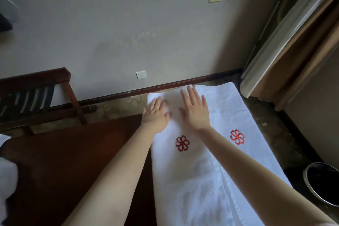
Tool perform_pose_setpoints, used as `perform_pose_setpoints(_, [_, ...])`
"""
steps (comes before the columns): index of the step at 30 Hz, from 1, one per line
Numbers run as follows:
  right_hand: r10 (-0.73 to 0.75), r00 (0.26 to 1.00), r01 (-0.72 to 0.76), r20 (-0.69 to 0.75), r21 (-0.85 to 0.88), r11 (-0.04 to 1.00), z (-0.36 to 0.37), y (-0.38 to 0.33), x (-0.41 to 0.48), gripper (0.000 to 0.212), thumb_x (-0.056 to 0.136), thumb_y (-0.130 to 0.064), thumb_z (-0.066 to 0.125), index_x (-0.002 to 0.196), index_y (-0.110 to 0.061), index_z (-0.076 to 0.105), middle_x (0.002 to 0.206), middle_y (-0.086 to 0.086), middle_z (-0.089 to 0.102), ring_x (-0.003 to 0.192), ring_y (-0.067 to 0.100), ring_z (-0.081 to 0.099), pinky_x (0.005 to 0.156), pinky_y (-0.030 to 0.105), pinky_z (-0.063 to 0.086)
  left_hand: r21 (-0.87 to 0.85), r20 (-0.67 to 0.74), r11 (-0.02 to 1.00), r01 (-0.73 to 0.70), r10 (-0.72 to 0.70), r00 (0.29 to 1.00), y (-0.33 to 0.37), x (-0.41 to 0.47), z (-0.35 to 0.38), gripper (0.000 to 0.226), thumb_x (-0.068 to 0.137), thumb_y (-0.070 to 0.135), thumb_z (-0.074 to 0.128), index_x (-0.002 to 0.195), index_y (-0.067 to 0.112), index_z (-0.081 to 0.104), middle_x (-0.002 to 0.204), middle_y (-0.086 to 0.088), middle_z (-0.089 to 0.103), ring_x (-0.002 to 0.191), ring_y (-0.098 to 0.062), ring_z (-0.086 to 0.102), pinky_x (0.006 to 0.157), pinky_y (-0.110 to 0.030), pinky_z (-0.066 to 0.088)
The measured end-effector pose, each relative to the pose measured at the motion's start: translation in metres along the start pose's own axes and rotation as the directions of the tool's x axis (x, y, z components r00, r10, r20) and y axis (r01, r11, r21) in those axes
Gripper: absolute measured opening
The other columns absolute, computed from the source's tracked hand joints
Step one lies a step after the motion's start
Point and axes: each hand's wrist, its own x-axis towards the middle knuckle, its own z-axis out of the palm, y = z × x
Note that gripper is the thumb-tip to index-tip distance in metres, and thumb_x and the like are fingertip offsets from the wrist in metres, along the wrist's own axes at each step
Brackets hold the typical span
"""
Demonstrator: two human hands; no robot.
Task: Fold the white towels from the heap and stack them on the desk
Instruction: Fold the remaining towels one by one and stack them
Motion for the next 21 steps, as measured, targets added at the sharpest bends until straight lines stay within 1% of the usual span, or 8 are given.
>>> perform_pose_setpoints(1, [-0.005,0.996,0.005,0.086,0.0,1.0,0.003,0.002,0.002,0.058,0.1,-0.03,0.04,0.153,-0.017,0.02,0.161,0.006,0.011,0.149,0.021,0.005,0.118,0.046,0.006,-0.008,0.005,1.0,0.025,-0.025,1.0,-0.003,0.001,0.002,0.059,0.1,0.043,0.026,0.153,0.022,0.01,0.161,0.005,-0.008,0.147,-0.011,-0.011,0.117,-0.052,0.004])
perform_pose_setpoints(3, [0.013,0.98,-0.014,0.198,0.007,1.0,0.007,0.008,0.005,0.056,0.102,-0.039,0.03,0.153,-0.019,0.019,0.161,0.002,0.011,0.149,0.018,0.002,0.119,0.047,0.003,-0.011,0.031,0.999,0.05,-0.05,0.998,-0.006,0.003,0.005,0.061,0.1,0.044,0.021,0.153,0.021,0.003,0.16,0.005,-0.014,0.146,-0.012,-0.015,0.116,-0.052,0.001])
perform_pose_setpoints(5, [0.031,0.969,-0.038,0.247,0.02,0.999,0.009,0.013,0.006,0.057,0.102,-0.046,0.026,0.153,-0.021,0.02,0.161,0.0,0.011,0.149,0.016,0.002,0.119,0.049,0.002,-0.005,0.064,0.998,0.056,-0.056,0.996,-0.006,0.006,0.007,0.061,0.1,0.045,0.018,0.153,0.023,-0.001,0.159,0.004,-0.018,0.145,-0.013,-0.019,0.116,-0.051,-0.002])
perform_pose_setpoints(8, [0.041,0.953,-0.05,0.3,0.022,0.999,0.008,0.016,0.01,0.059,0.101,-0.048,0.024,0.153,-0.021,0.019,0.161,0.0,0.013,0.148,0.015,0.004,0.119,0.05,0.002,0.007,0.093,0.999,0.053,-0.054,0.994,-0.003,0.009,0.003,0.06,0.1,0.044,0.018,0.153,0.023,-0.001,0.159,0.003,-0.019,0.145,-0.015,-0.02,0.116,-0.051,-0.002])
perform_pose_setpoints(11, [0.029,0.947,-0.046,0.319,0.044,0.998,-0.001,0.016,0.016,0.052,0.101,-0.045,0.031,0.146,-0.02,0.03,0.156,0.0,0.024,0.146,0.016,0.013,0.117,0.051,0.008,-0.004,0.03,1.0,0.027,-0.027,0.999,-0.002,0.007,-0.004,0.054,0.102,0.037,0.022,0.152,0.021,0.01,0.161,0.003,-0.01,0.147,-0.016,-0.014,0.116,-0.049,0.003])
perform_pose_setpoints(13, [0.037,0.957,-0.059,0.287,0.067,0.996,-0.008,0.015,0.012,0.051,0.101,-0.039,0.034,0.147,-0.017,0.031,0.156,-0.001,0.025,0.146,0.015,0.014,0.118,0.048,0.008,-0.009,-0.048,1.0,-0.012,0.012,0.999,-0.001,-0.001,-0.008,0.051,0.103,0.033,0.025,0.151,0.019,0.017,0.161,0.001,-0.005,0.147,-0.018,-0.01,0.117,-0.046,0.005])
perform_pose_setpoints(16, [0.073,0.981,-0.096,0.181,0.122,0.988,-0.017,0.009,-0.003,0.053,0.102,-0.034,0.038,0.15,-0.015,0.029,0.158,0.003,0.025,0.147,0.016,0.015,0.119,0.042,0.006,-0.063,-0.119,0.997,-0.036,0.028,0.992,0.006,-0.018,-0.013,0.05,0.103,0.03,0.028,0.15,0.016,0.021,0.162,-0.003,-0.001,0.148,-0.019,-0.006,0.119,-0.044,0.008])
perform_pose_setpoints(21, [0.064,0.998,-0.067,0.021,0.216,0.974,-0.035,-0.004,-0.039,0.049,0.1,-0.029,0.044,0.145,-0.013,0.038,0.153,0.006,0.034,0.145,0.019,0.023,0.118,0.043,0.015,-0.125,-0.195,0.991,-0.055,0.03,0.98,0.017,-0.06,-0.017,0.048,0.102,0.027,0.033,0.148,0.014,0.028,0.161,-0.004,0.003,0.148,-0.019,-0.001,0.117,-0.041,0.014])
